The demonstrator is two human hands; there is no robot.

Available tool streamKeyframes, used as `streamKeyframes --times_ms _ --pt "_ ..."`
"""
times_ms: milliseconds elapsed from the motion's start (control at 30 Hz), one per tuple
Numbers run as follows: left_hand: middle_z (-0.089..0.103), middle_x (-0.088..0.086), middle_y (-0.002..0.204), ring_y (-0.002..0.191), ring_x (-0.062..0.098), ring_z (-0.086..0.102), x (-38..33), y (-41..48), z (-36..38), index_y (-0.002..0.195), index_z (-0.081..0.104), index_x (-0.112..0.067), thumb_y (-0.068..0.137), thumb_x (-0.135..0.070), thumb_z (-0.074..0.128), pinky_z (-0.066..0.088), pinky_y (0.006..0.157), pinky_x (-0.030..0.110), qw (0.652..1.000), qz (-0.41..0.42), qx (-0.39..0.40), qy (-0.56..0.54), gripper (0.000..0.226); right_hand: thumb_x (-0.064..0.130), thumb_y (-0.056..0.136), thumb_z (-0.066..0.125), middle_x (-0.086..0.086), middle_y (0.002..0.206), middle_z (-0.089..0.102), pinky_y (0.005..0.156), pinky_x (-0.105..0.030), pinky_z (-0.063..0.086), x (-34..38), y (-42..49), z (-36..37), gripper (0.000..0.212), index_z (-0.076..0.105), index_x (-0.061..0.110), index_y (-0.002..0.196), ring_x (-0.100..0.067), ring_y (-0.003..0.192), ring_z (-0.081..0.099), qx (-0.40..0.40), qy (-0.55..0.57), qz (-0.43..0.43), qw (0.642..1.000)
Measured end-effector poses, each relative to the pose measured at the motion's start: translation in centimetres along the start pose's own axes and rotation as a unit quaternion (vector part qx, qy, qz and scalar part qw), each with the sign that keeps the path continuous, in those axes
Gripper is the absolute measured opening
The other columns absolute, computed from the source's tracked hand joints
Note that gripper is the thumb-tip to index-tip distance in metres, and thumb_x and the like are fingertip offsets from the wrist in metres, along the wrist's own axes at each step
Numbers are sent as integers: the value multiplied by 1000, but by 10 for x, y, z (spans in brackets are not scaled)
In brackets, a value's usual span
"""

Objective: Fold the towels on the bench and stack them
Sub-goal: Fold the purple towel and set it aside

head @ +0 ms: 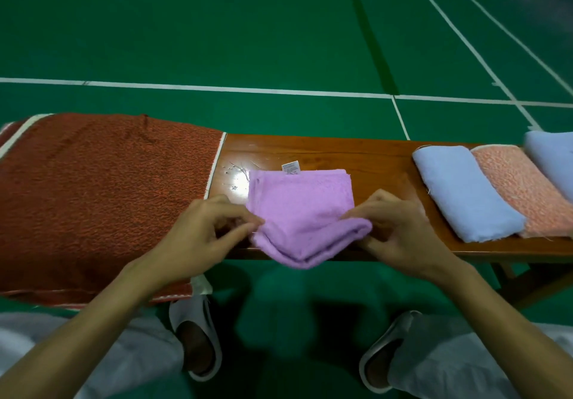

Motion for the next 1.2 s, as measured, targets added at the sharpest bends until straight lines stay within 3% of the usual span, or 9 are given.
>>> streamKeyframes --times_ms 133,200,333,567,667,833,933,1067,1200 --pt "76 -7 104 92 23 71 0 15 0 110 77 -29 92 -28 74 56 82 50 995 -39 46 -76 18 38 98 63 12 86 74 58 -35 50 -5 13 -1 20 79 28 106 -19 72 64 -15 100 77 992" --pt "67 -13 124 114 14 63 -1 18 3 130 66 -29 82 -25 86 51 98 41 991 -31 117 -54 52 31 99 61 8 89 78 60 -32 54 -7 20 0 24 80 19 108 -16 75 69 -21 119 98 988" --pt "51 -11 121 112 12 51 -1 20 17 134 54 -24 53 -70 89 44 92 30 981 0 147 127 100 25 102 59 -1 66 69 46 -20 41 -13 30 1 23 79 12 99 -8 48 53 -42 169 160 972" --pt "78 -4 107 94 15 73 13 52 24 119 74 -18 96 -28 69 59 81 47 987 -121 -7 -109 27 27 105 57 9 52 60 49 -17 40 -31 40 2 36 74 3 83 0 47 50 -97 230 295 922" --pt "78 12 87 78 36 73 26 58 25 100 79 -12 93 -49 71 57 76 59 951 -256 -39 -169 39 33 103 61 9 46 52 46 -16 38 -34 42 1 42 71 1 77 -2 42 47 -101 192 328 920" --pt "52 -3 44 47 17 49 31 63 23 68 67 3 86 -44 80 42 63 34 913 -365 -123 -134 52 38 96 69 0 52 47 43 -8 33 -29 48 -4 47 61 5 64 -2 44 47 -116 30 332 936" --pt "57 -2 56 58 22 53 21 64 21 63 60 -9 81 -43 84 39 61 32 923 -343 -167 -52 46 47 92 71 1 67 60 49 -19 34 -27 49 -4 39 66 10 78 -9 63 55 -148 -82 336 927" --pt "65 2 107 99 27 59 -19 61 15 110 60 -15 88 -48 71 46 80 39 936 -184 -244 174 41 42 94 63 -7 113 66 74 -40 55 -5 48 -7 40 62 14 124 -26 96 63 -230 -212 194 930" --pt "41 8 161 150 30 33 -45 65 48 153 46 -16 106 -46 38 33 118 49 943 9 -112 312 56 42 106 39 -12 162 38 120 -48 31 21 53 25 57 43 12 154 -32 151 32 -109 -256 37 960"
Point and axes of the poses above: each hand's wrist, its own y-axis towards the middle knuckle, its own z-axis out of the palm, x = y × z, the point moved 5 cm from there along y, towards the middle knuckle
